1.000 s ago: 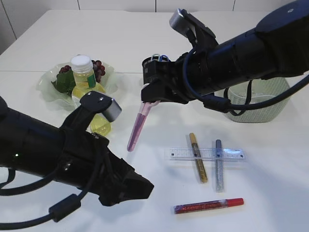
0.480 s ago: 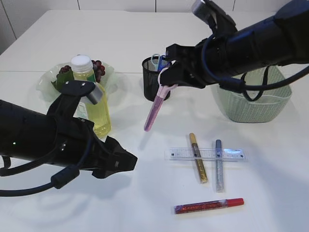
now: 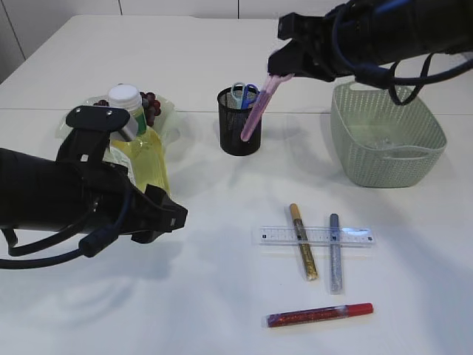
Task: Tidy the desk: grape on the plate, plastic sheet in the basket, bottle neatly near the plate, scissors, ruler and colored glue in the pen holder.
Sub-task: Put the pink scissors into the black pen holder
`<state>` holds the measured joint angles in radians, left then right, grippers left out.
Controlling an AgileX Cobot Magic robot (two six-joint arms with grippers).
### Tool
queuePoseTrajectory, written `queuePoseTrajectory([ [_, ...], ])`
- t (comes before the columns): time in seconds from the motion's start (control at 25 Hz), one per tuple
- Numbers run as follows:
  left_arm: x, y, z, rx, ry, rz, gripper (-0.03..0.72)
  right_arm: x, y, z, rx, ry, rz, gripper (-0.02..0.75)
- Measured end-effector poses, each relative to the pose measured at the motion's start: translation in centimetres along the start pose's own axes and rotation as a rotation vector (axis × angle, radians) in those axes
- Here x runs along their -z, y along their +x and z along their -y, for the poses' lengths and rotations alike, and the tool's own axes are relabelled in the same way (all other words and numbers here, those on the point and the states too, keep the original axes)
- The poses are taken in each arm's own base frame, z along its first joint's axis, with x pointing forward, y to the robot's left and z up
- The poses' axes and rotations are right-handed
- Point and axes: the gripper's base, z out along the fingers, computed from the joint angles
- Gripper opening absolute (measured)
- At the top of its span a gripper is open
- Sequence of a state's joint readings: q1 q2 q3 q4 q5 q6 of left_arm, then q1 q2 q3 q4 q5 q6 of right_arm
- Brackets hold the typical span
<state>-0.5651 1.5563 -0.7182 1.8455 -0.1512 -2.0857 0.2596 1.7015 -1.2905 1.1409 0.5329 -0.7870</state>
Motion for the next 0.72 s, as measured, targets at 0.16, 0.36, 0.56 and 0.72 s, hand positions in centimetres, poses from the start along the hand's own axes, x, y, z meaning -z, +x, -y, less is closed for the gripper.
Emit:
queuePoseTrajectory([
  [0.16,0.0,-0.1,-0.1,0.000,-0.014,0.008,0.403,-0.9,-1.4,0.3,0.046,0.006,0.034,0.054],
  [0.36,0.0,-0.1,-0.2,0.001,-0.021,0.012,0.403,-3.1,-2.8,1.3,0.086,0.026,0.064,0.054],
  [0.56,0.0,-0.1,-0.2,0.001,-0.023,0.013,0.401,-5.3,-4.2,2.6,0.134,0.053,0.104,0.054],
  [0.72,0.0,-0.1,-0.2,0.001,-0.024,0.014,0.400,-6.7,-5.5,3.2,0.176,0.066,0.143,0.054],
])
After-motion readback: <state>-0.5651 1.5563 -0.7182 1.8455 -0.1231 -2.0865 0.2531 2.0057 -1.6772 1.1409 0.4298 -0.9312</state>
